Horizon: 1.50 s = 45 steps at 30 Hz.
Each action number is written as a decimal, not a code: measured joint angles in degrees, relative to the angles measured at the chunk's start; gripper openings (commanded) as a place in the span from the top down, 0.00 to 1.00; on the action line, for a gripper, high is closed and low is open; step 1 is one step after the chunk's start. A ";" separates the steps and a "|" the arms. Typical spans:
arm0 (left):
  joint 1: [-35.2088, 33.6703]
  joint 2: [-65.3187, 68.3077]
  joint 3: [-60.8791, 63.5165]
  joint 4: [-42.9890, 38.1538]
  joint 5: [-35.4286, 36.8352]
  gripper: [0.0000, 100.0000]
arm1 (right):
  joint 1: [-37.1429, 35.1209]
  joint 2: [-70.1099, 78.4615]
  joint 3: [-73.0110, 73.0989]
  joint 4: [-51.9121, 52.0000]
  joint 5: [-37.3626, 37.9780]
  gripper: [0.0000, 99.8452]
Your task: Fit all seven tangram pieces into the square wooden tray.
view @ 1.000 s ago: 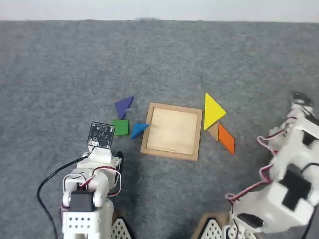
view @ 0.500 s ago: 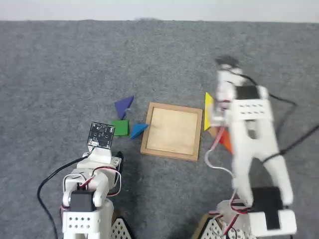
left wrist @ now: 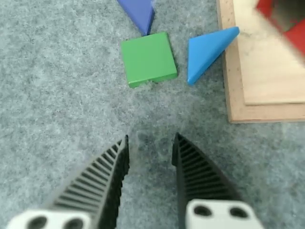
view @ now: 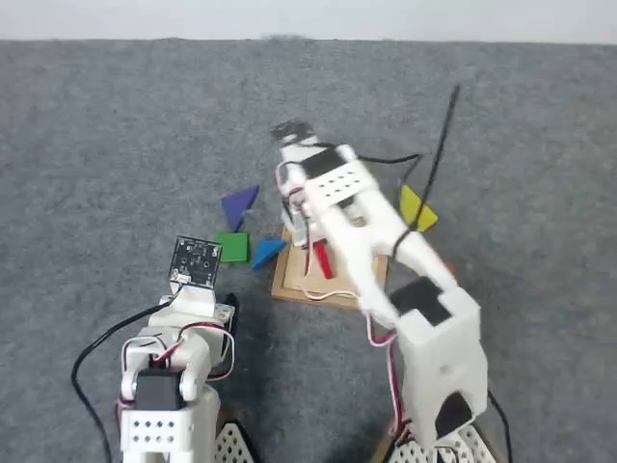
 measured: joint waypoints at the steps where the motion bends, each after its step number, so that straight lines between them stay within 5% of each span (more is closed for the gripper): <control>1: 0.00 0.00 0.00 0.00 0.00 0.85 | -0.53 0.53 -0.70 0.00 -0.26 0.99; 15: 0.00 0.00 0.00 0.00 0.00 0.85 | -4.66 0.97 -1.85 1.58 -0.70 0.98; 23: 0.00 0.00 0.00 0.00 0.00 0.85 | -4.66 4.13 -1.85 1.58 -0.70 0.82; 45: 0.00 0.00 0.00 0.00 0.00 0.85 | 2.02 4.66 -8.35 2.20 5.80 0.82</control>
